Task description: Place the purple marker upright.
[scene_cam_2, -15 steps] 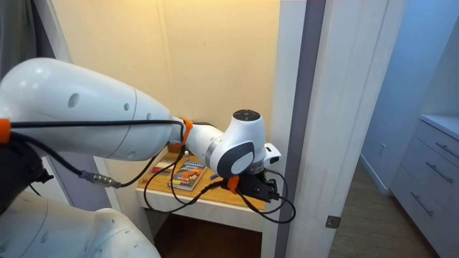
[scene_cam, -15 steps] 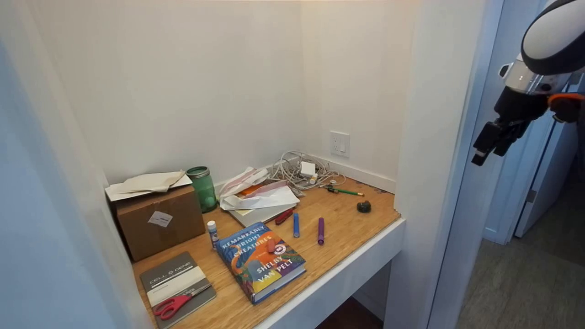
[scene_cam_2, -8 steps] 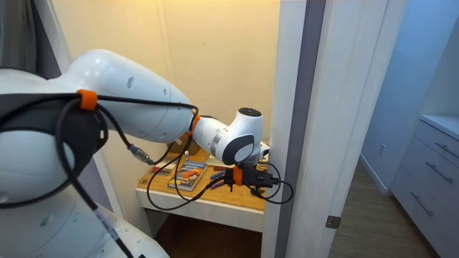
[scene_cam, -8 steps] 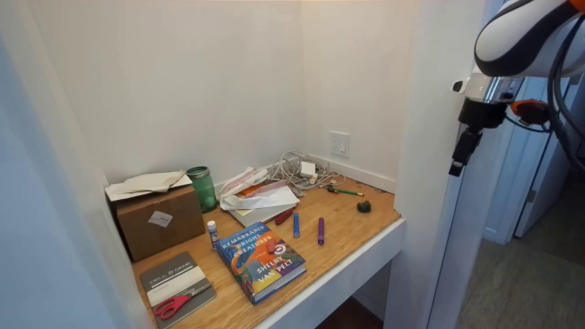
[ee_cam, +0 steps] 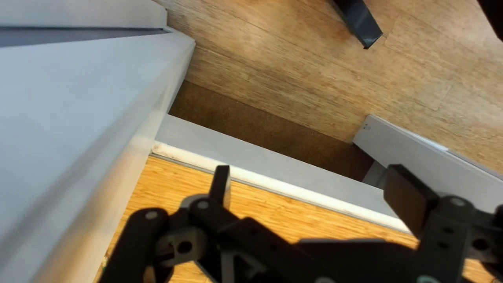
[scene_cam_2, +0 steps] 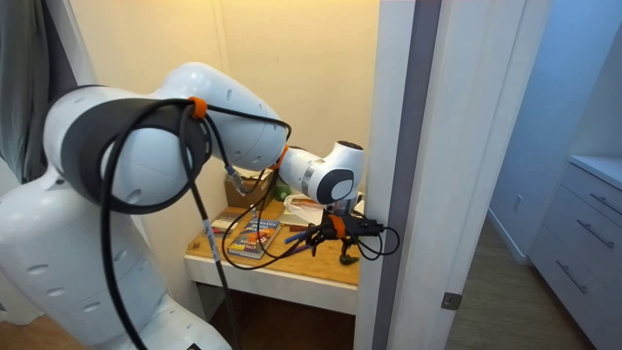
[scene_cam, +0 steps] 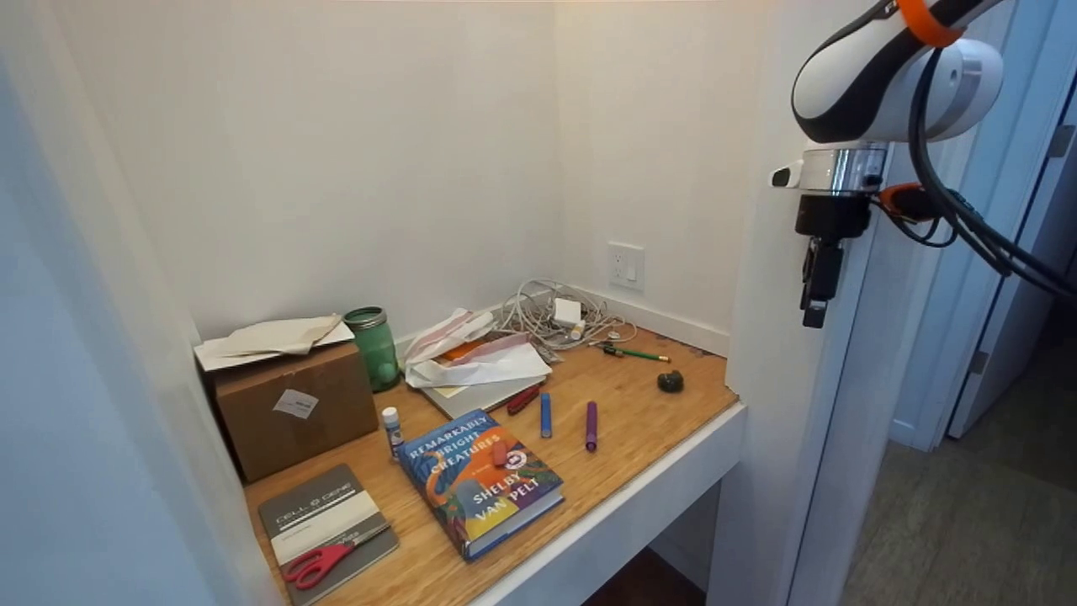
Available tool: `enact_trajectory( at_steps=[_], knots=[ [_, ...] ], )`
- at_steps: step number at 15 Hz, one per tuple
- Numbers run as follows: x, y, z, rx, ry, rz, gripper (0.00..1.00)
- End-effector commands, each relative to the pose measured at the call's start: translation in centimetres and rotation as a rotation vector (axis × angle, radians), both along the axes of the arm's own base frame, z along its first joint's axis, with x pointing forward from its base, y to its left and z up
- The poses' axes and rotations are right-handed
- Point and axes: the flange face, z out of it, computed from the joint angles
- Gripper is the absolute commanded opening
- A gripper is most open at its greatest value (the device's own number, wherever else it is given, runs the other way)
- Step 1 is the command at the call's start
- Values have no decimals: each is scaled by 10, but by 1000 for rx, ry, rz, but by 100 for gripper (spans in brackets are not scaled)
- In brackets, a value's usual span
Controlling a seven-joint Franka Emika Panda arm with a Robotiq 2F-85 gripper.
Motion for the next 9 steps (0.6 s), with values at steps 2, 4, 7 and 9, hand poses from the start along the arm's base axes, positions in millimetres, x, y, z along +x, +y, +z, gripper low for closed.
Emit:
enact_trajectory(
  at_steps=[2,4,7,9],
  knots=[
    [5,1,-3,-2,12,6,100],
    [6,2,-3,-2,12,7,100],
    [6,29,7,20,-15,-28,100],
    [3,52,10,27,-28,-73,100]
  ],
)
